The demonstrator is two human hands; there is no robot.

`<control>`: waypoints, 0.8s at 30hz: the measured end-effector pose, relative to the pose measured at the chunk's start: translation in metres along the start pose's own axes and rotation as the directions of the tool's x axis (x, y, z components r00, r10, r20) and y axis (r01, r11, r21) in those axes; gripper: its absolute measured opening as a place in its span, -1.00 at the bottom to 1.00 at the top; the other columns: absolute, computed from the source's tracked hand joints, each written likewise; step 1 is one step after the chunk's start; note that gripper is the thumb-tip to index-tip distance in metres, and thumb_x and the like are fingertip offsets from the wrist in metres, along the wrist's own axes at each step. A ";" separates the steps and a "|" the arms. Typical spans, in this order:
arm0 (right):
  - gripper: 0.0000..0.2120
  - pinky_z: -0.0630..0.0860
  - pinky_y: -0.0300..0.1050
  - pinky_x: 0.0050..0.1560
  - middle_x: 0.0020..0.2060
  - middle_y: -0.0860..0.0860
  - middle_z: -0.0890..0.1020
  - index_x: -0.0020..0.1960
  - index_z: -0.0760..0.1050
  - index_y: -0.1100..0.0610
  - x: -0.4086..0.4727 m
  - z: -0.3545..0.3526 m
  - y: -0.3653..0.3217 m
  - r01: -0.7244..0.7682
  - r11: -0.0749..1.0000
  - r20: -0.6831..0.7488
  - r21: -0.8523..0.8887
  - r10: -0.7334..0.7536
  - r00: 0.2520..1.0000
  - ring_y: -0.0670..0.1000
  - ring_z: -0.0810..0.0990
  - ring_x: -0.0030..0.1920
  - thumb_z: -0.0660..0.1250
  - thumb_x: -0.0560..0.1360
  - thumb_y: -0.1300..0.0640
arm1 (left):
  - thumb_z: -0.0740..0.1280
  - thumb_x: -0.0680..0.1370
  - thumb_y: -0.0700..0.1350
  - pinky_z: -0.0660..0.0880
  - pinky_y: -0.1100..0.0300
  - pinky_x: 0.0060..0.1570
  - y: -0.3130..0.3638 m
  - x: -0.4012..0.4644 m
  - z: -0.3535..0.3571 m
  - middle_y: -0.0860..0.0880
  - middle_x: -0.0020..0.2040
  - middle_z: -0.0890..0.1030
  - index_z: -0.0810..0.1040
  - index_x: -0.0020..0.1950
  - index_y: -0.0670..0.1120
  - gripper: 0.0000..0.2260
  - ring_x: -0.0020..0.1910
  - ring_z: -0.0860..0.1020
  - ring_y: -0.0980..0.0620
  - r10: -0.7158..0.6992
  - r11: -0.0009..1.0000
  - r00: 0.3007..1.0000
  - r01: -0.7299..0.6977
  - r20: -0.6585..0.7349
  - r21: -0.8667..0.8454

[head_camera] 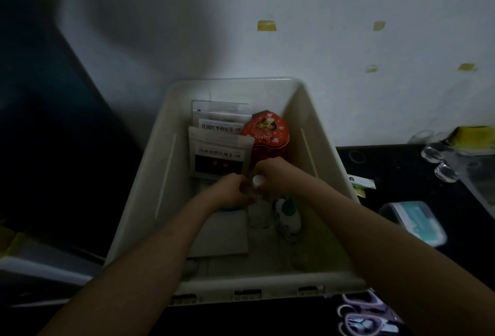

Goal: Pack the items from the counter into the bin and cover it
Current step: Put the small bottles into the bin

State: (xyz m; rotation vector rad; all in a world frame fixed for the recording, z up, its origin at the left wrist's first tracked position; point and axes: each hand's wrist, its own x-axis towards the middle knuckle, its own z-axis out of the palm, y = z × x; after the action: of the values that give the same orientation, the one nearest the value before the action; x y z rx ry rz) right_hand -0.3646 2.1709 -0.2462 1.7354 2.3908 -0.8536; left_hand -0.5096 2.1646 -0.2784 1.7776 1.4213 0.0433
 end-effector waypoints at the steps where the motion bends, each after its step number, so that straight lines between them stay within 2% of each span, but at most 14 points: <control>1: -0.70 0.47 -0.16 -0.02 0.10 0.06 0.53 0.19 0.45 0.16 0.000 0.001 0.000 -0.007 1.000 -0.004 0.004 0.007 1.000 0.03 0.53 0.05 0.35 0.48 0.14 | 0.39 0.49 -0.13 0.52 0.05 0.07 -0.001 0.001 0.001 -0.13 0.07 0.60 0.56 0.11 -0.16 -0.77 0.05 0.56 -0.05 -0.003 1.000 1.000 0.003 0.010 0.025; 6: -0.80 0.33 -0.32 -0.31 -0.06 -0.03 0.46 0.07 0.44 0.12 -0.003 0.000 0.003 0.003 0.997 -0.037 0.076 -0.001 0.999 -0.11 0.44 -0.18 0.35 0.47 0.20 | 0.38 0.49 -0.13 0.50 0.05 0.06 -0.003 0.001 0.000 -0.16 0.09 0.60 0.55 0.14 -0.19 -0.74 0.06 0.57 -0.09 -0.008 0.998 0.999 0.006 0.038 0.060; 9: -0.79 0.28 -0.34 -0.36 -0.10 -0.05 0.43 0.07 0.43 0.13 -0.005 0.000 0.003 0.009 0.997 -0.042 0.072 -0.006 0.999 -0.13 0.40 -0.22 0.35 0.46 0.21 | 0.37 0.49 -0.14 0.51 0.00 0.07 -0.002 0.000 0.001 -0.21 0.09 0.60 0.54 0.14 -0.24 -0.73 0.09 0.56 -0.15 0.004 0.998 0.999 -0.007 0.037 0.066; 12: -0.71 0.30 -0.32 -0.33 -0.06 -0.05 0.41 0.16 0.42 0.15 -0.007 -0.001 0.001 0.015 0.998 -0.008 0.062 -0.015 1.000 -0.08 0.41 -0.11 0.35 0.46 0.22 | 0.37 0.49 -0.14 0.51 -0.03 0.10 -0.003 0.000 0.000 -0.19 0.10 0.59 0.54 0.14 -0.22 -0.73 0.07 0.56 -0.12 0.006 0.993 0.999 -0.013 0.053 0.117; 17: -0.63 0.39 -0.19 -0.07 0.13 0.04 0.48 0.24 0.41 0.13 -0.005 0.000 0.001 -0.004 0.999 0.062 0.034 0.002 0.998 -0.03 0.42 -0.02 0.37 0.46 0.18 | 0.38 0.49 -0.14 0.52 0.03 0.09 -0.004 -0.001 0.000 -0.14 0.10 0.59 0.52 0.18 -0.17 -0.71 0.07 0.56 -0.08 0.019 0.990 0.997 -0.029 0.073 0.141; 21: -0.61 0.42 -0.19 -0.06 0.17 0.06 0.49 0.26 0.40 0.12 -0.002 -0.001 0.002 -0.021 0.998 0.098 0.055 0.016 0.995 -0.03 0.44 -0.02 0.37 0.46 0.15 | 0.36 0.50 -0.14 0.53 0.03 0.12 -0.004 -0.002 0.000 -0.11 0.10 0.59 0.49 0.22 -0.11 -0.70 0.07 0.56 -0.06 0.007 0.993 0.995 -0.018 0.095 0.119; 24: -0.62 0.45 -0.20 -0.03 0.15 0.06 0.51 0.25 0.41 0.14 -0.001 -0.003 0.001 0.005 0.997 0.058 0.080 -0.010 0.998 -0.04 0.46 -0.02 0.37 0.47 0.12 | 0.34 0.51 -0.14 0.51 0.07 0.07 -0.002 -0.002 -0.002 -0.11 0.09 0.58 0.50 0.21 -0.13 -0.73 0.05 0.56 -0.06 -0.026 0.985 0.994 0.009 0.102 0.170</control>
State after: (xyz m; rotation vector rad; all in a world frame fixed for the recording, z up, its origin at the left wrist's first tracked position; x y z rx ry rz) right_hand -0.3627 2.1718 -0.2433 1.7044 2.3581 -1.0000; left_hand -0.5132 2.1641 -0.2772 1.8758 1.3997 -0.1817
